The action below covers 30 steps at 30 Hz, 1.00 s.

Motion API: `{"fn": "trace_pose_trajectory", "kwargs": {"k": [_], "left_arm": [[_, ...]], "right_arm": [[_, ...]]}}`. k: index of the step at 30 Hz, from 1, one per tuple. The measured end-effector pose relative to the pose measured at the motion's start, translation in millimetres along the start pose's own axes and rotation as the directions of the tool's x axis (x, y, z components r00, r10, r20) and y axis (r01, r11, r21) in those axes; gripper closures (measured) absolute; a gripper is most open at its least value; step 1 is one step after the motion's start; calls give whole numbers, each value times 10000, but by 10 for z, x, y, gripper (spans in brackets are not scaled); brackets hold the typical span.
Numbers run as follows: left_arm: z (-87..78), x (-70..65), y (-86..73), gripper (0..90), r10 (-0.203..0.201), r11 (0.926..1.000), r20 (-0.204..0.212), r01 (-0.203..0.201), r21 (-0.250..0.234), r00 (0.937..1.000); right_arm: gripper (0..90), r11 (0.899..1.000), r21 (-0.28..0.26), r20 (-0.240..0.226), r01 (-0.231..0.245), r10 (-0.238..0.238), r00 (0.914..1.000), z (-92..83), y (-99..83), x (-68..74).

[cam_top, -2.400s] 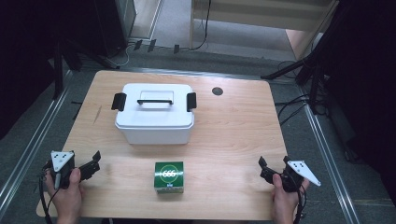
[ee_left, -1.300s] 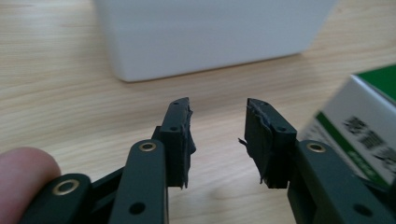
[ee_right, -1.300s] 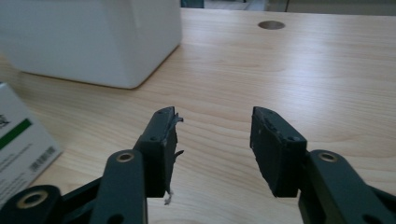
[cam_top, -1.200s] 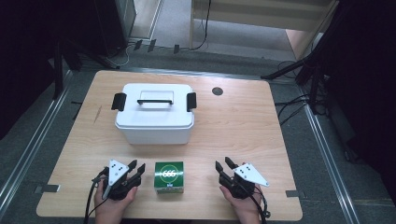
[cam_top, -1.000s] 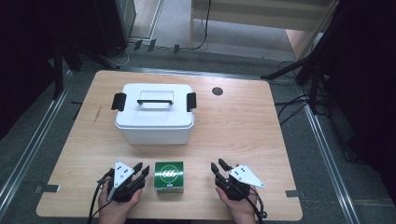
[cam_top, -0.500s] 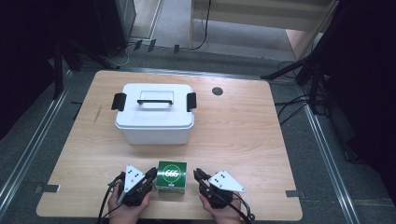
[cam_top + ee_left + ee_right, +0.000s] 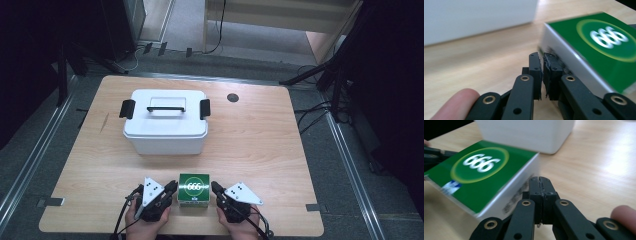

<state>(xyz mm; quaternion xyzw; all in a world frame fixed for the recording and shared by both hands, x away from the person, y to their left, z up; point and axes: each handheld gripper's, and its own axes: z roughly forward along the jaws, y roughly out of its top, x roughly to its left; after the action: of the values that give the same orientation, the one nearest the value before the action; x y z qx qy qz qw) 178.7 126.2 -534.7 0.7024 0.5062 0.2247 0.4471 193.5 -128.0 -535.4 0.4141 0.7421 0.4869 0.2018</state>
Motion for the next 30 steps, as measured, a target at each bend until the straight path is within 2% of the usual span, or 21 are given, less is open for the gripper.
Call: {"fn": "trace_pose_trajectory", "kwargs": {"k": [2,4,5,6,7,8,9,10,11,12,13,14,16,17,18,20,21,26,30], "left_arm": [[-8,131,48,857,-262,9996,-304,258,-153,9992],[-8,298,109,877,-528,9981,-754,502,-353,9958],[-8,383,137,894,-575,9977,-1083,533,-417,9925],[-6,512,179,900,-840,9951,-1337,761,-629,9875],[-6,512,179,900,-840,9951,-1337,761,-629,9875],[-14,697,236,900,-1078,9924,-1755,954,-779,9786],[-14,697,236,900,-1078,9924,-1755,954,-779,9786],[-18,826,265,900,-1292,9896,-2029,1131,-891,9706],[-18,826,265,900,-1292,9896,-2029,1131,-891,9706],[-23,966,291,900,-1597,9849,-2249,1399,-1015,9612],[-23,966,291,900,-1597,9849,-2249,1399,-1015,9612],[-26,1045,305,900,-1781,9818,-2410,1560,-1079,9540],[-26,1159,324,900,-2056,9767,-2568,1815,-1146,9443],[-19,1210,339,900,-2182,9743,-2629,1942,-1143,9398],[-10,1259,357,900,-2262,9728,-2659,2031,-1117,9371],[30,1353,402,900,-2432,9689,-2692,2202,-1129,9319],[54,1384,423,900,-2460,9680,-2706,2218,-1169,9308],[203,1480,510,900,-2345,9713,-2705,2138,-1041,9337],[263,1485,526,900,-2225,9743,-2674,2038,-964,9375]], "right_arm": [[899,9994,-204,299,265,-259,9992,4,48,-60],[900,9992,-358,345,169,-157,9993,27,134,-166],[900,9989,-440,349,154,-138,9993,45,181,-222],[900,9983,-570,442,143,-118,9990,86,263,-299],[900,9983,-570,442,143,-118,9990,86,263,-299],[900,9977,-675,529,59,-24,9986,153,355,-365],[900,9977,-675,529,59,-24,9986,153,355,-365],[900,9975,-706,613,84,-40,9981,249,438,-409],[900,9975,-706,613,84,-40,9981,249,438,-409],[876,9970,-773,318,35,-11,9995,343,507,-461],[876,9970,-773,318,35,-11,9995,343,507,-461],[875,9968,-800,208,-63,80,9998,380,533,-482],[900,9980,-636,419,-29,56,9991,555,613,-561],[900,9980,-636,419,-29,56,9991,555,613,-561],[900,9985,-547,501,-35,63,9987,649,648,-609],[900,9989,-458,516,-84,107,9986,693,663,-625],[900,9993,-365,542,-11,30,9985,748,683,-640],[900,9995,-128,751,274,-264,9968,952,774,-637],[900,9992,107,757,375,-382,9964,1071,789,-626]]}}
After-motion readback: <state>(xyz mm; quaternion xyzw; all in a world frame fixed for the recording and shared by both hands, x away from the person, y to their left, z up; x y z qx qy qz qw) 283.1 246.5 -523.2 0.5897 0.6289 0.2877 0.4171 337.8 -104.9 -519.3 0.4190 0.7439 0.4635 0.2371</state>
